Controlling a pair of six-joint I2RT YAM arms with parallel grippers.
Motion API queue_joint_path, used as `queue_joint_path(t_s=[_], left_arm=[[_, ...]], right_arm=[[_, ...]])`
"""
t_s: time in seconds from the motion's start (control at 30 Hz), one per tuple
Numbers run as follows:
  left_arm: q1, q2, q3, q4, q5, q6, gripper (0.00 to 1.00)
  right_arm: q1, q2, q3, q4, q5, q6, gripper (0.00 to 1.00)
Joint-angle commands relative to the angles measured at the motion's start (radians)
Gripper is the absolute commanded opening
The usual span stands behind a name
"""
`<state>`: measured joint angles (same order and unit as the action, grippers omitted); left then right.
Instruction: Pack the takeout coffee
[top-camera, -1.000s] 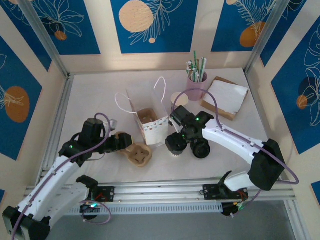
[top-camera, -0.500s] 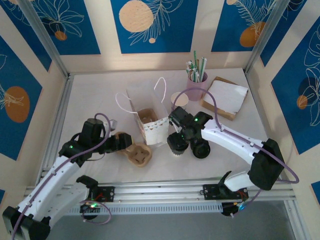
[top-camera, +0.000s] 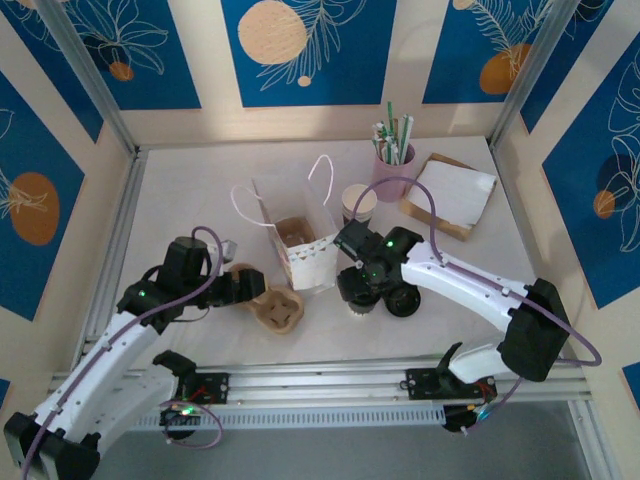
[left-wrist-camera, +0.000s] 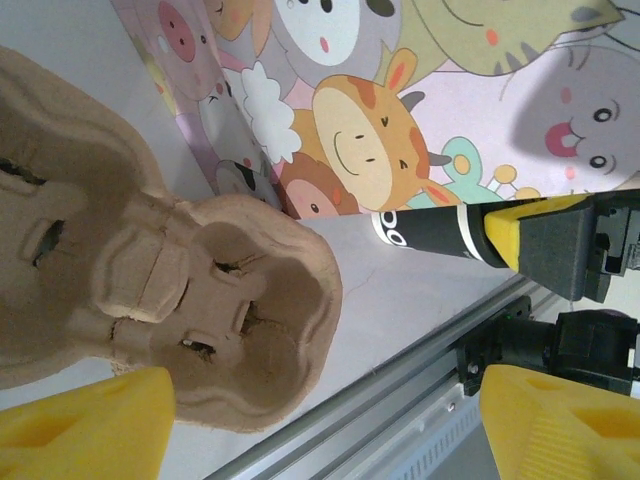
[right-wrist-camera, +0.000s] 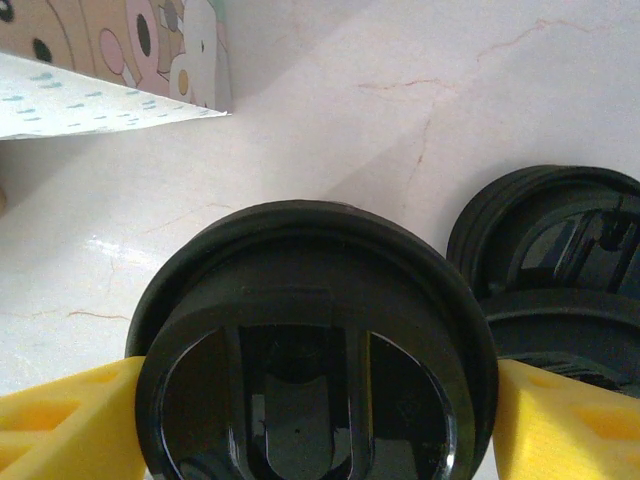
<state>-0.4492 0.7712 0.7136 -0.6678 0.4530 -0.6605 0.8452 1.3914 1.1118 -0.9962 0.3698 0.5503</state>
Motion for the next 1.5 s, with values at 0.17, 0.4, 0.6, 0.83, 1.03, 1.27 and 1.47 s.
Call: queue_joint_path(t_s=[0.17,0.4,0.6,0.83,1.03,1.27,1.47], left_arm=[[-0.048,-0.01,0.032,-0.013,-0.007,0.016,0.8],[-0.06,-0.008,0.037,-0.015,-0.019,0.012,0.8],[-0.062,-0.005,0.044,-0.022,-0.022,0.016,0.8],[-0.061,-0.004,0.05,-0.026,-0.025,0.018,0.79],[-0.061,0.003,0.059,-0.03,-0.024,0.019,0.79],[-0.062,0.009,0.066,-0.03,-0.024,0.019,0.79],[-0.063,0.004,0.057,-0.024,-0.024,0.01,0.79]], right_arm=[[0.013,0.019,0.029,-0.064,0.037,0.053,0.82],[0.013,0.015,0.033,-0.066,0.039,0.054,0.81],[0.015,0.011,0.044,-0.073,0.042,0.053,0.83],[0.01,-0.004,0.044,-0.079,0.043,0.053,0.88],[-0.012,-0.035,0.027,-0.063,0.019,0.054,0.95],[-0.021,-0.072,0.025,-0.065,-0.006,0.05,0.94],[-0.017,-0.053,0.017,-0.079,-0.017,0.054,0.89]])
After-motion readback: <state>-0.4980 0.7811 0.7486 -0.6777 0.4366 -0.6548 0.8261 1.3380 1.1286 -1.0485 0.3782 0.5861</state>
